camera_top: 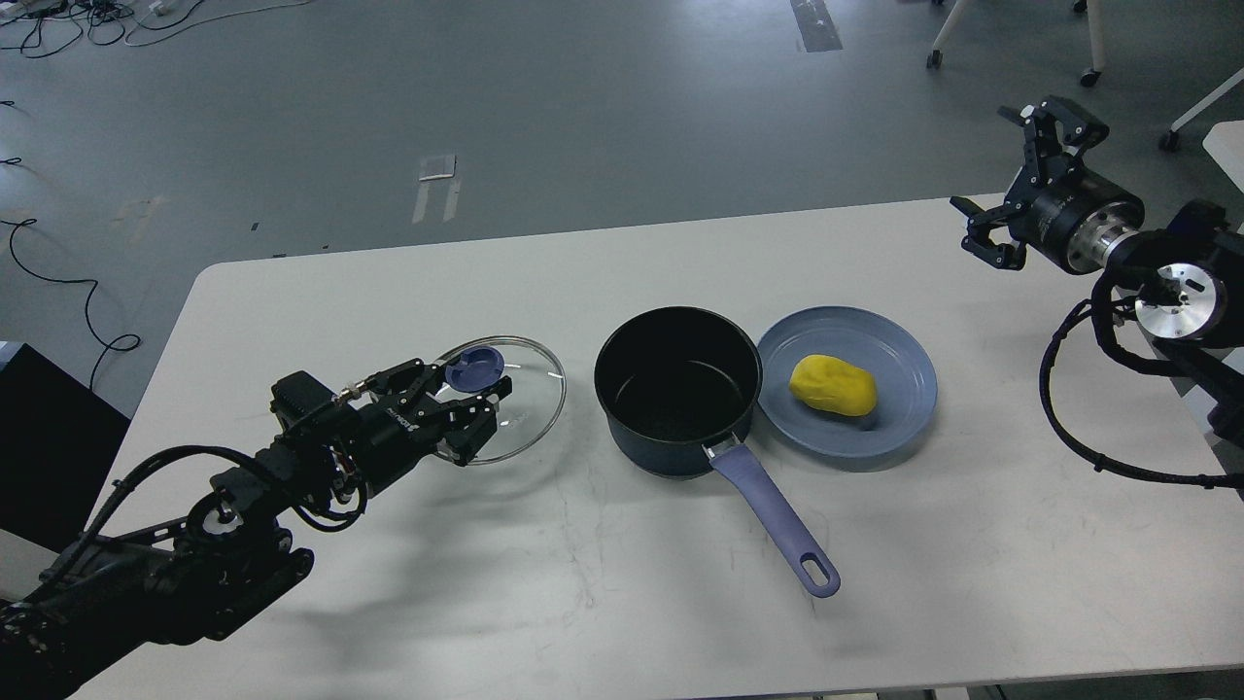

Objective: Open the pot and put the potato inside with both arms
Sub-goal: 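Lift the glass lid off the pot and lower it beside the pot, then release the lid, raise the left gripper, grasp the yellow potato with right gripper, then carry the potato with the right gripper over the open pot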

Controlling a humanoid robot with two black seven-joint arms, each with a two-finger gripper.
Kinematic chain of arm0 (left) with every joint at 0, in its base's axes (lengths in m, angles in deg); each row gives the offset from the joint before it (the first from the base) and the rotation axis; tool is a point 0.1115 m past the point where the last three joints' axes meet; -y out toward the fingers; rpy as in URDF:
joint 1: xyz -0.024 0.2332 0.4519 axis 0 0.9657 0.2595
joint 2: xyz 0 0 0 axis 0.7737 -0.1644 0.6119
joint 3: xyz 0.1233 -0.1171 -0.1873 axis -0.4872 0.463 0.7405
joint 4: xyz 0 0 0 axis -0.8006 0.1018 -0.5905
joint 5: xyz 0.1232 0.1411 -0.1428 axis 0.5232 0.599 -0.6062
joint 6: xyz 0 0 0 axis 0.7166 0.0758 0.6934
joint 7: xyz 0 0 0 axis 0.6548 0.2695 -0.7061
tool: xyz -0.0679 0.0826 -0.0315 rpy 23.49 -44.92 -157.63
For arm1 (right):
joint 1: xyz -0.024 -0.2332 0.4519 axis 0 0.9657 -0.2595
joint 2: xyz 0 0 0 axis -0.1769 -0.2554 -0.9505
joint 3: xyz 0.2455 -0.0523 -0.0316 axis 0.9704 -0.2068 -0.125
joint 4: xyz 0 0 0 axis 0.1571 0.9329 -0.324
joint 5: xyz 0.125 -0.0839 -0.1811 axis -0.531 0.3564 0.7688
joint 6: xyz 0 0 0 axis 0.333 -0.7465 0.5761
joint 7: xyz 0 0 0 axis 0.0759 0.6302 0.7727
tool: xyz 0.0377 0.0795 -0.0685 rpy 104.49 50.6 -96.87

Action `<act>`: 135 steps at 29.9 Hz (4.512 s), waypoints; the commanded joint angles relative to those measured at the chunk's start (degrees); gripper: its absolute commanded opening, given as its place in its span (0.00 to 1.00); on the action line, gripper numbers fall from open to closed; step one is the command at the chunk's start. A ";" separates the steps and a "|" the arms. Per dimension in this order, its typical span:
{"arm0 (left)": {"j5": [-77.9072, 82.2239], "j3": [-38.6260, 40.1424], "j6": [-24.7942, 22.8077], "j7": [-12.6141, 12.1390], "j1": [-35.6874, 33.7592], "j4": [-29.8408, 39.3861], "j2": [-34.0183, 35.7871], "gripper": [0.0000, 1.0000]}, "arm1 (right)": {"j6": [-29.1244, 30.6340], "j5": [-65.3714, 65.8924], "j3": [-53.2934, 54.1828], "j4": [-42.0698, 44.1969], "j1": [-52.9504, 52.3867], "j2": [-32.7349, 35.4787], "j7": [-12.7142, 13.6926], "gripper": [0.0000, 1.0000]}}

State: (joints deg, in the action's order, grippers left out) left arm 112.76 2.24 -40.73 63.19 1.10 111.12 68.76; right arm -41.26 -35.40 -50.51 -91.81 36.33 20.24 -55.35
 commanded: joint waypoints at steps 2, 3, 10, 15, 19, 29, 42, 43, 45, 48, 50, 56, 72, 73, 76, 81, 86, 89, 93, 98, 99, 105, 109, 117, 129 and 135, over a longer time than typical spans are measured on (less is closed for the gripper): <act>-0.09 -0.01 -0.03 -0.01 0.51 -0.13 0.06 0.41 | -0.01 -0.01 0.01 0.49 -0.29 -0.07 0.00 1.00; -0.09 -0.01 -0.03 -0.01 0.95 -0.13 0.06 0.41 | -0.01 -0.01 0.01 0.49 -0.29 0.01 0.00 1.00; -0.17 0.08 -0.03 -0.01 2.80 -0.22 -0.29 0.47 | -0.01 -0.01 0.01 0.49 -0.20 -0.07 0.00 1.00; -0.35 0.08 -0.03 -0.01 3.68 -1.89 -0.46 0.54 | -0.01 -0.01 0.01 0.49 -0.20 -0.07 0.00 1.00; -2.72 0.08 -0.03 -0.01 3.68 -1.98 -0.90 0.88 | -0.01 -0.01 0.01 0.49 -0.20 -0.07 0.00 1.00; -5.88 0.17 -0.03 -0.01 3.15 -0.92 -1.08 0.98 | 0.25 1.31 -0.78 0.31 -0.81 0.10 0.00 1.00; -37.12 1.05 -1.30 -0.01 -6.06 1.98 -0.73 0.98 | 2.97 35.00 -14.30 -4.51 -11.70 3.95 -8.24 1.00; -40.31 1.05 -2.70 -0.01 -6.95 1.98 -0.73 0.98 | 3.32 38.11 -15.45 -5.57 -12.06 5.01 -8.95 1.00; -49.86 0.96 -6.90 -0.01 -8.97 1.98 -0.55 0.98 | 3.59 47.74 -19.30 -9.42 -12.85 8.17 -12.02 1.00; -61.48 1.14 -15.16 -0.01 -10.82 1.98 -0.38 0.98 | 3.59 62.77 -25.28 -12.51 -13.64 11.34 -19.13 0.97; -66.24 1.22 -20.00 -0.01 -12.74 1.89 0.32 0.98 | 2.63 74.01 -28.36 -12.35 -14.78 11.62 -23.34 0.93; -84.70 12.18 -32.67 -9.86 -14.08 1.80 1.73 0.98 | -13.59 94.63 -35.91 -7.27 -13.47 11.09 -23.34 0.92; -94.30 22.76 -34.00 -24.14 -13.37 1.72 2.00 0.98 | -30.86 95.53 -49.82 -0.48 -13.03 1.60 -23.34 0.90; -94.39 22.76 -34.09 -24.14 -13.20 1.89 2.00 0.98 | -30.86 95.53 -50.96 -0.48 -13.12 1.16 -23.34 0.90; -94.39 22.76 -34.88 -24.05 -12.76 2.07 2.00 0.98 | -30.86 95.53 -52.20 -0.65 -13.03 0.89 -23.34 0.86; -94.39 22.67 -35.06 -23.61 -12.58 1.98 2.00 0.98 | -30.86 95.53 -52.46 -0.66 -12.59 -0.51 -23.34 0.83; -94.22 22.58 -35.06 -23.17 -12.06 1.98 2.00 0.98 | -30.86 95.53 -53.61 -0.57 -12.59 -2.53 -23.34 0.83; -93.87 22.58 -35.06 -23.08 -11.62 1.98 2.00 0.98 | -30.86 95.53 -54.13 -0.31 -12.59 -3.76 -23.34 0.83; -93.60 22.49 -35.06 -23.08 -11.35 1.98 2.09 0.98 | -30.86 95.53 -55.71 1.71 -12.07 -4.90 -23.34 0.79; -93.52 22.32 -35.06 -21.86 -11.26 1.89 2.09 0.98 | -30.86 95.53 -57.21 4.00 -11.89 -5.78 -23.34 0.55; -93.51 22.06 -35.06 -21.33 -11.18 1.89 2.09 0.98 | -30.86 95.53 -57.21 4.52 -11.80 -6.13 -23.34 0.45; -93.43 21.88 -34.88 -20.45 -10.74 1.72 1.82 0.98 | -31.47 95.27 -56.86 5.23 -13.02 -6.31 -23.34 0.30; -93.34 21.88 -34.88 -20.18 -10.74 1.63 1.82 0.98 | -33.50 94.83 -56.33 4.79 -16.46 -6.31 -23.34 0.29; -93.34 21.88 -34.97 -20.18 -10.82 1.63 1.91 0.98 | -34.56 94.83 -56.51 -1.62 -25.51 -9.56 -23.34 0.29; -93.34 21.88 -34.97 -20.18 -10.74 1.63 2.26 0.98 | -33.67 90.18 -60.46 -2.33 -22.53 -14.31 -23.34 1.00; -93.43 21.88 -35.32 -20.10 -10.65 1.63 2.00 0.98 | -33.32 82.26 -60.02 -2.24 -22.35 -13.87 -23.34 1.00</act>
State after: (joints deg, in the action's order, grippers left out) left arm 19.39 24.11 -75.85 43.08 -9.58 112.74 70.94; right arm -74.75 49.66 -110.94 -94.11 13.94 6.12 -78.67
